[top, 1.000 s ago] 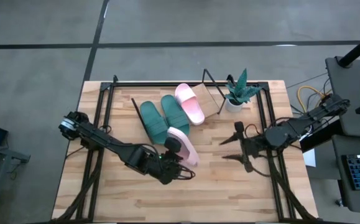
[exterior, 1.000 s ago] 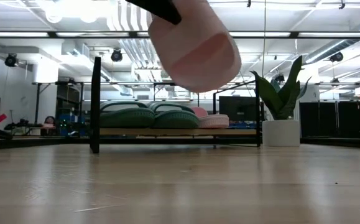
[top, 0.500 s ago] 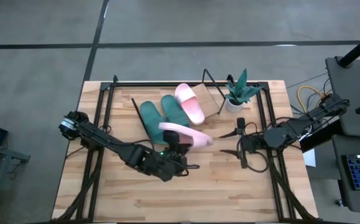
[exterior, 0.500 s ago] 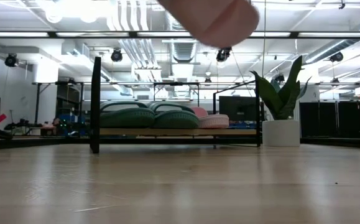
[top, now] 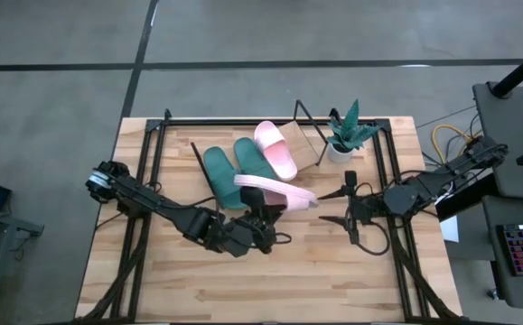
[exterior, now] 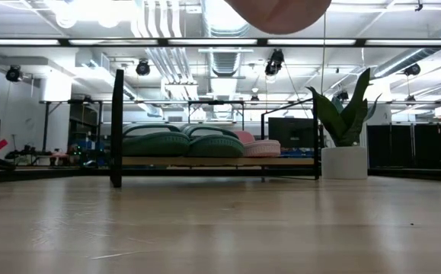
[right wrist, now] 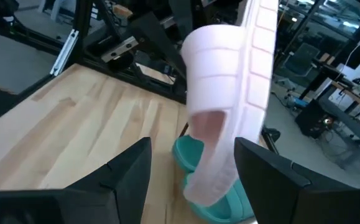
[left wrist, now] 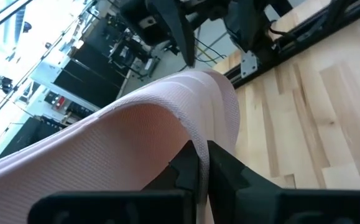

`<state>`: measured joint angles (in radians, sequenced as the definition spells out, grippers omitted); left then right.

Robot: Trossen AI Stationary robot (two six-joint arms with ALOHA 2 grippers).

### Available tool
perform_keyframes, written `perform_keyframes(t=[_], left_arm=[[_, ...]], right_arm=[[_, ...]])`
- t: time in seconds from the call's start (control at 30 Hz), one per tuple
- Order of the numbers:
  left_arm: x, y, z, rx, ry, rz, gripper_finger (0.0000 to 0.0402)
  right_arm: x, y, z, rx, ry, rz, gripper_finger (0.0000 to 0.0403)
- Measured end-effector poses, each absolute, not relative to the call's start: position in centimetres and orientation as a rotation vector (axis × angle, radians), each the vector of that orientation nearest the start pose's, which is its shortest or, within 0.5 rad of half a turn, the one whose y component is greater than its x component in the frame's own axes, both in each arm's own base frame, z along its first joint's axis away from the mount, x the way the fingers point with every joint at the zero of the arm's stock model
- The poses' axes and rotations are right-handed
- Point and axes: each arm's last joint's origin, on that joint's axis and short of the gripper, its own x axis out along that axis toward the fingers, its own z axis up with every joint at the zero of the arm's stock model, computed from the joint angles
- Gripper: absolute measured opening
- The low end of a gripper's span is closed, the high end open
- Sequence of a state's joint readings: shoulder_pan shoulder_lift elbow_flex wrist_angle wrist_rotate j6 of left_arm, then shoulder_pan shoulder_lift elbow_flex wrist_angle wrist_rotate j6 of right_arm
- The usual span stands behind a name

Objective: Pick and place slides into the shelf
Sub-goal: Put the pink slide on the shelf

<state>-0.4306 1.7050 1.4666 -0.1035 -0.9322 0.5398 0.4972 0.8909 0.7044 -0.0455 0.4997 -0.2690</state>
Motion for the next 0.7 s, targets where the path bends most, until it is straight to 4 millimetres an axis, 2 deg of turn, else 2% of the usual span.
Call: perform_keyframes(t=[0.3,0.7], left_arm=[[36.5,-14.0,34.6,0.777,0.340,0.433,0.0000],[37.1,-13.5,35.4,0.800,0.273,0.446,0.0000]], right_arm=[[17.9,7.7,30.5,-0.448,0.210,-0.143,0.0219],[18.0,7.7,31.2,-0.476,0.192,-0.154,0.0219]])
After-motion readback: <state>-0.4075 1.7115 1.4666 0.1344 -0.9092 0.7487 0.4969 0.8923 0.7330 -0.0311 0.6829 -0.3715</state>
